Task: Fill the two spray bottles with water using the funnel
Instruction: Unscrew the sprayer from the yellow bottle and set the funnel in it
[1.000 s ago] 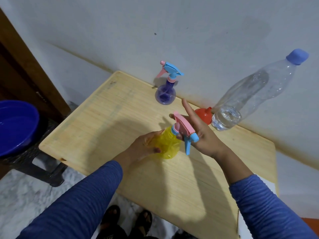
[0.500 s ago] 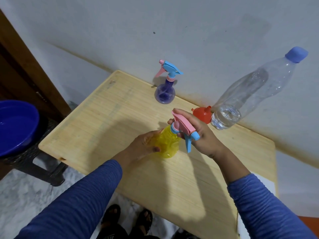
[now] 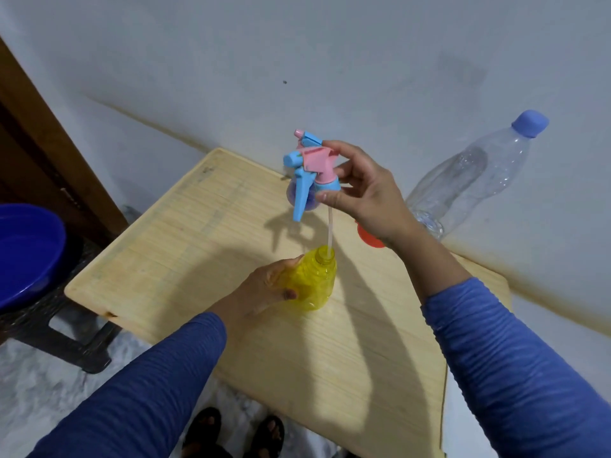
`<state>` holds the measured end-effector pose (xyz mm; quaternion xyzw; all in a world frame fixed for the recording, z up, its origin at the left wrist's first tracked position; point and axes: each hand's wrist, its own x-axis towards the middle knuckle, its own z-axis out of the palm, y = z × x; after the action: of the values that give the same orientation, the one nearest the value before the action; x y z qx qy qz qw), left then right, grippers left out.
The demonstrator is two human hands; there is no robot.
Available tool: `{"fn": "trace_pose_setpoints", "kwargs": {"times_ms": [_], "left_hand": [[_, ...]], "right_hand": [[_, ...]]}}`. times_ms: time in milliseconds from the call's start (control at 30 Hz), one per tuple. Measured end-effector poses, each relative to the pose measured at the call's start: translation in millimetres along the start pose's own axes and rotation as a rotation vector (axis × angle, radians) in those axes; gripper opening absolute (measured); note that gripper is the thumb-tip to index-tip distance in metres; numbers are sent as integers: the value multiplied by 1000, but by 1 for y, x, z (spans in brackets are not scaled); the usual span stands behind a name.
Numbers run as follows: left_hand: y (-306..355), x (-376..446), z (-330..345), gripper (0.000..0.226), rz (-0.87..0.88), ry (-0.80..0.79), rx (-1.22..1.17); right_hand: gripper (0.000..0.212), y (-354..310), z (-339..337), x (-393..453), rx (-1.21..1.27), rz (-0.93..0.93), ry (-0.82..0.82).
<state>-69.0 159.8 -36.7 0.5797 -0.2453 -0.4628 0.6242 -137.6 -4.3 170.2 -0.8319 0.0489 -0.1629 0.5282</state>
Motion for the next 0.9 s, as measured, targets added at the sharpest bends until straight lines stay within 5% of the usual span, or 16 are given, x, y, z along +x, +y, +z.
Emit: {"fn": "trace_pose_setpoints", "kwargs": {"times_ms": [367,533,900], "left_hand": [[3,-1,2,88,20,4,94],[1,-1,4,103,29,20,58],[-6,0,5,93,-6,71,51]], "right_hand": [[55,-31,-25,67,-275,12,143],[57,32,-19,40,-576,249,58],[69,161,2,-60,-561,658,84]]}}
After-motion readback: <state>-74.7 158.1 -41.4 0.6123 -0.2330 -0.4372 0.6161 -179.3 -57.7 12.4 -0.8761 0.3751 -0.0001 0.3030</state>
